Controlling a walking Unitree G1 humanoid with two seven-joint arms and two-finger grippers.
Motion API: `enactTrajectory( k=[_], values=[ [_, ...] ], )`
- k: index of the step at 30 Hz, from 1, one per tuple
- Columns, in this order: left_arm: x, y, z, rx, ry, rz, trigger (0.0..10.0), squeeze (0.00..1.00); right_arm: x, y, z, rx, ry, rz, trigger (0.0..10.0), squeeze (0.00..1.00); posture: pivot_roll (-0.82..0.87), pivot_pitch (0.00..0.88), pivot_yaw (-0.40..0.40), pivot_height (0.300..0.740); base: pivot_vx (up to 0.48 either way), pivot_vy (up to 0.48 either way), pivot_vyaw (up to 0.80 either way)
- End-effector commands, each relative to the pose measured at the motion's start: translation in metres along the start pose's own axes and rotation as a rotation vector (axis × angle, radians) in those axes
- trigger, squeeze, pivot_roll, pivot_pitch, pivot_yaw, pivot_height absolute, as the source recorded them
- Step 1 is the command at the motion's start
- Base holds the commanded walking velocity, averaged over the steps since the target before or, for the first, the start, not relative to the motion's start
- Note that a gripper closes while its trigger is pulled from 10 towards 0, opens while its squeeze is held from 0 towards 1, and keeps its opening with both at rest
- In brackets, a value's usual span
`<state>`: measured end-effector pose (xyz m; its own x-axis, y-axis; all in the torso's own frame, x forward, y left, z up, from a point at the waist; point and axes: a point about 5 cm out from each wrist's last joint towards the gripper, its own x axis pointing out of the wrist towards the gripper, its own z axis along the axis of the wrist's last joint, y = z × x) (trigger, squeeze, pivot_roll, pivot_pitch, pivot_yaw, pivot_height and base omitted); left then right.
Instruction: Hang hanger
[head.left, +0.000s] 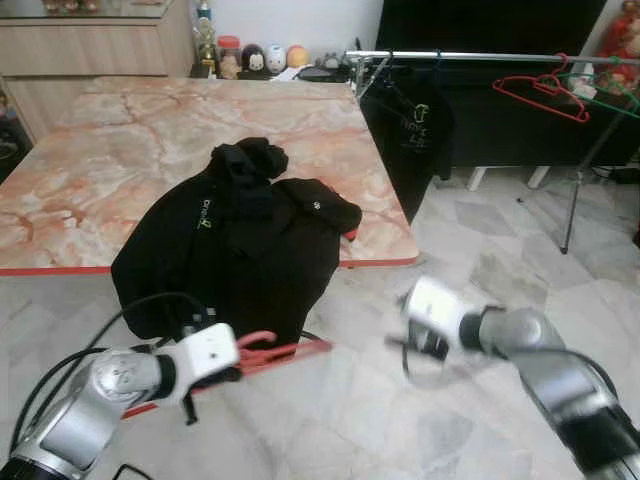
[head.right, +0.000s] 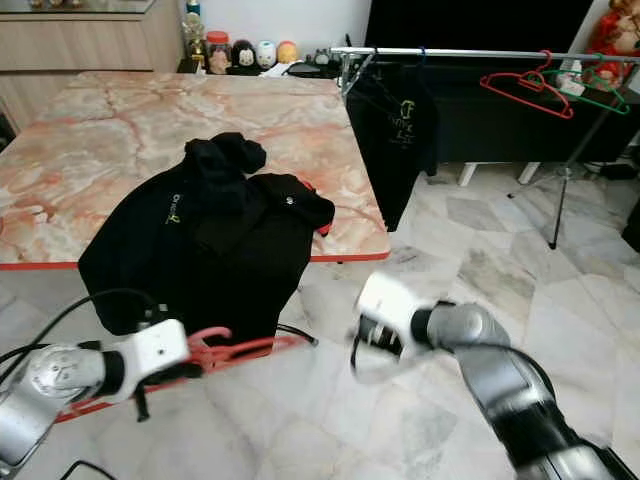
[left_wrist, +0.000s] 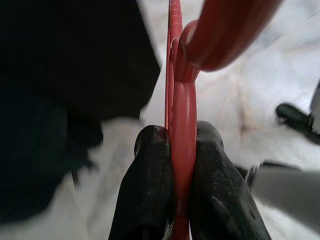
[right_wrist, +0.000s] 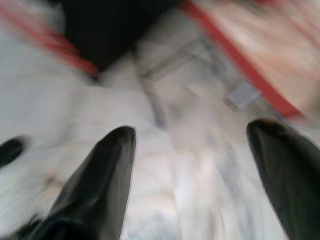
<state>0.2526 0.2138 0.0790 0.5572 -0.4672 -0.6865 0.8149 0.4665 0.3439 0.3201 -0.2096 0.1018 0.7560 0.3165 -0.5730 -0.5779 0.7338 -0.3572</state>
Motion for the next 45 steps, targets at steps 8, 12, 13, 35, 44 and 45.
enactTrajectory(
  k=[8, 12, 13, 35, 44, 45],
  values=[
    [0.049, -0.022, -0.060, -0.374, 0.205, 0.256, 10.0, 0.00, 0.020, 0.017, -0.082, 0.347, 0.265, -0.314, 10.0, 0.00, 0.06, 0.000, -0.061, 0.740, 0.000, 0.000, 0.00],
    [0.075, -0.038, -0.063, -0.612, 0.223, 0.334, 10.0, 0.00, 0.024, 0.054, -0.116, 0.545, 0.389, -0.322, 10.0, 0.00, 0.05, 0.000, -0.056, 0.740, 0.000, 0.000, 0.00],
    [0.077, -0.040, -0.064, -0.629, 0.230, 0.344, 10.0, 0.00, 0.024, 0.060, -0.119, 0.573, 0.399, -0.315, 10.0, 0.00, 0.05, 0.000, -0.056, 0.740, 0.000, 0.000, 0.00],
    [0.082, -0.069, -0.086, -0.915, 0.302, 0.480, 10.0, 0.00, 0.022, 0.153, -0.152, 0.587, 0.525, -0.161, 10.0, 0.00, 0.02, 0.000, -0.050, 0.740, 0.000, 0.000, 0.00],
    [0.087, -0.070, -0.079, -0.925, 0.253, 0.474, 10.0, 0.00, 0.021, 0.144, -0.152, 0.718, 0.454, -0.210, 10.0, 0.00, -0.02, 0.000, -0.036, 0.740, 0.000, 0.000, 0.00],
    [0.087, -0.069, -0.080, -0.936, 0.257, 0.479, 10.0, 0.00, 0.021, 0.146, -0.152, 0.726, 0.456, -0.212, 10.0, 0.00, -0.02, 0.000, -0.034, 0.740, 0.000, 0.000, 0.00]
  ],
)
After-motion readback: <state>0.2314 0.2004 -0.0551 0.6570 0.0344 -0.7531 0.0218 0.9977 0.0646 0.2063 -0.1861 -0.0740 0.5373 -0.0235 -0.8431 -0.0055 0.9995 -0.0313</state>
